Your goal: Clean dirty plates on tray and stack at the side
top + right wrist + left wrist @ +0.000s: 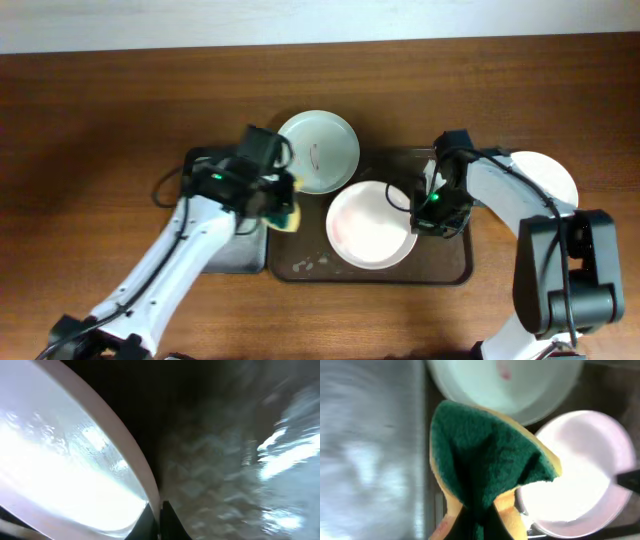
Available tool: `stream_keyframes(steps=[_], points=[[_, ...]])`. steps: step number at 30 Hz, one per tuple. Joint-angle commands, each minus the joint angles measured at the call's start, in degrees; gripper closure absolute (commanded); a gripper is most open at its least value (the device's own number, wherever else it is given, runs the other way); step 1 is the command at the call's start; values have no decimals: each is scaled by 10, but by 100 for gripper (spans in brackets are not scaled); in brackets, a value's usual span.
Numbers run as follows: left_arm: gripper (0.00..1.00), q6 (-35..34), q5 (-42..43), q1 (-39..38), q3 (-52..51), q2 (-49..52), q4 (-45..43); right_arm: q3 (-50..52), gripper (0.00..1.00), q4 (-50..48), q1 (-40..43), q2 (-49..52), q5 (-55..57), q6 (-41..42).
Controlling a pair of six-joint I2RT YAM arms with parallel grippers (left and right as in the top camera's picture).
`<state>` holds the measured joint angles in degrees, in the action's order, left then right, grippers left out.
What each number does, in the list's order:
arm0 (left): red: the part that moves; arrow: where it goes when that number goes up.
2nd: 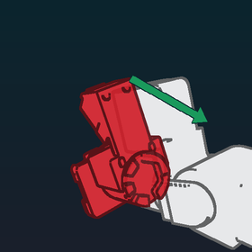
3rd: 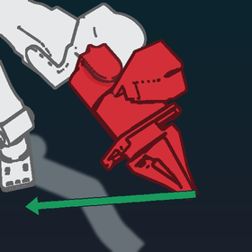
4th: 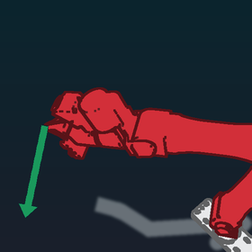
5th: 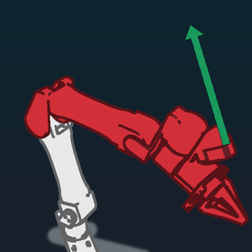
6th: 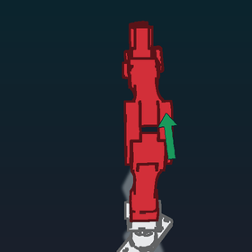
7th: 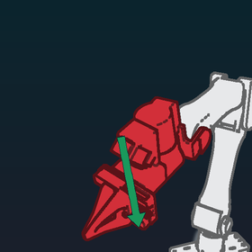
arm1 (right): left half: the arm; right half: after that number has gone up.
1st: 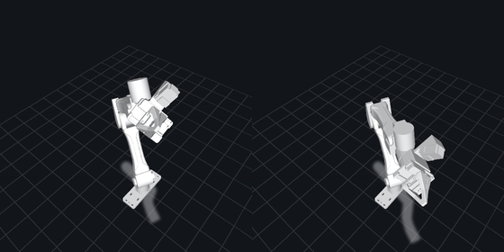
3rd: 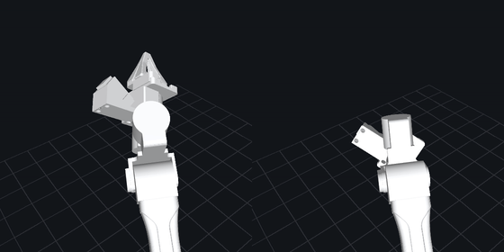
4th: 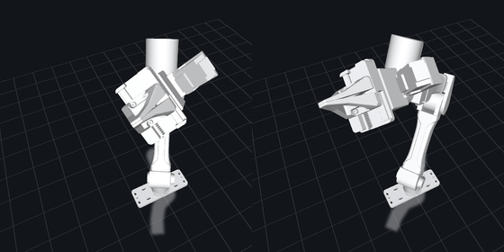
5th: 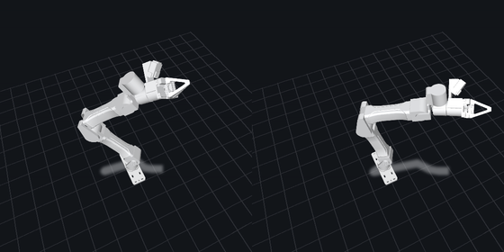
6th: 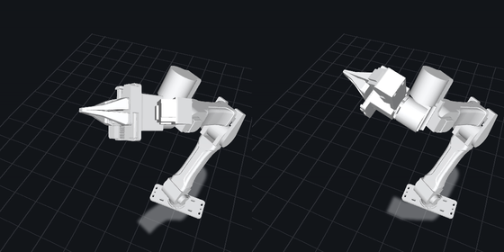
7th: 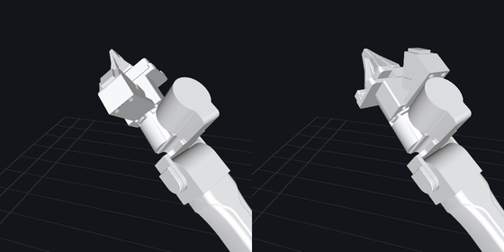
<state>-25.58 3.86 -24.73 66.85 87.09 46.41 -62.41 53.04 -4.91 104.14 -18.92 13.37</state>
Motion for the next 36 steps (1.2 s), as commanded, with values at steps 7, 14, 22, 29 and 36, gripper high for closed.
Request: stream_keyframes(steps=[7, 14, 22, 29, 36], points=[[100, 195, 38, 177, -4, 12, 16, -60, 96, 41, -50, -197, 309, 35], [100, 195, -14, 198, -4, 106, 5, -61, 96, 7, -211, -230, 561, 36], [52, 194, -22, 198, -4, 174, -22, -61, 96, -14, -348, -230, 742, 36], [24, 190, -22, 198, -10, 174, 19, -61, 96, -13, -348, -230, 705, 36], [78, 184, -12, 198, -57, 174, 12, -61, 96, -12, -348, -230, 705, 36]])
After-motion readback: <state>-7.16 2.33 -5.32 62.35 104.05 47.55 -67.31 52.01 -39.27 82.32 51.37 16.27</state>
